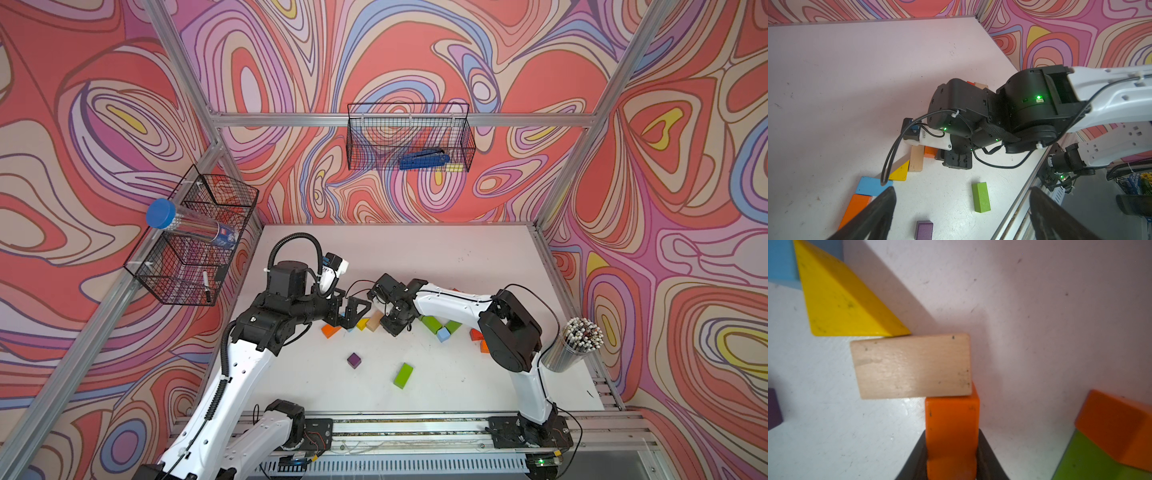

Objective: Assemble a heart with building blocks
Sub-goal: Assemble the building block at the center of the board.

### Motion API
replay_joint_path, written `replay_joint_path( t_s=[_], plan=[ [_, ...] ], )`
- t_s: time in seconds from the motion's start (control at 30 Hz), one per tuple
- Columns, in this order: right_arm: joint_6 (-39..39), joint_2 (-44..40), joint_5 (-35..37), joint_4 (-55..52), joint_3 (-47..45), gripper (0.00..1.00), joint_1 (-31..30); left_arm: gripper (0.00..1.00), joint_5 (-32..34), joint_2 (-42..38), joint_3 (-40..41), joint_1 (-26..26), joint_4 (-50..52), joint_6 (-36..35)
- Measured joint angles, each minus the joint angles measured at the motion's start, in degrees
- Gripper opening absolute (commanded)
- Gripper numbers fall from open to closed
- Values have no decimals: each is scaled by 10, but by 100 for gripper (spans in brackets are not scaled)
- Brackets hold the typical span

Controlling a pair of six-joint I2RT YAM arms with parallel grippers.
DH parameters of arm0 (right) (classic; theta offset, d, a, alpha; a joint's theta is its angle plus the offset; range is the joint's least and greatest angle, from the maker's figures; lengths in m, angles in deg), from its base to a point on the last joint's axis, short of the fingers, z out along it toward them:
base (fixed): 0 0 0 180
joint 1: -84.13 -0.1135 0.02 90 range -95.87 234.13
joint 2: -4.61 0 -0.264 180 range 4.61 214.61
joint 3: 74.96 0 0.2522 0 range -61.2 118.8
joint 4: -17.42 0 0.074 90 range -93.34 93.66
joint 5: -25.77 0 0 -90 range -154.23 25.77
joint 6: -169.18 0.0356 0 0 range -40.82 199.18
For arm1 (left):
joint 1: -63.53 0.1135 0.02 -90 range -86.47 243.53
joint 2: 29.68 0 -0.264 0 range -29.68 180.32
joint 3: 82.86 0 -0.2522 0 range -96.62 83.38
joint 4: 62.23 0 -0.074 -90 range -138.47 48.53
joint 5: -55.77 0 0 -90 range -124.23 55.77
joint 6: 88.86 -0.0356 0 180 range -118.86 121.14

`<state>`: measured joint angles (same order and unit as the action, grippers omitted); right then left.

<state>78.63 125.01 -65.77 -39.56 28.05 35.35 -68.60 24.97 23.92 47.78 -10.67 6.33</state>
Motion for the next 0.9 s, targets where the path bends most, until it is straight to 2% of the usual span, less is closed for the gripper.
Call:
replay_joint_path(
  t_s=[0.07,0.23,0.33,0.57,0.73,0.9],
  plan=[
    [0,0,0,0,0,37,0,100,-1,0,0,0,0,0],
    [1,4,-8,2,0,58,0,100,-1,0,0,0,0,0],
    [6,5,-12,3,0,67,0,100,-1,0,0,0,0,0],
    [39,-21,-10,36,-50,73,0,100,-1,0,0,0,0,1],
    [113,-83,12,45,-125,77,0,100,-4,0,0,0,-1,6],
    [252,-174,43,46,-191,84,-15,100,-10,0,0,0,-5,10]
  ],
)
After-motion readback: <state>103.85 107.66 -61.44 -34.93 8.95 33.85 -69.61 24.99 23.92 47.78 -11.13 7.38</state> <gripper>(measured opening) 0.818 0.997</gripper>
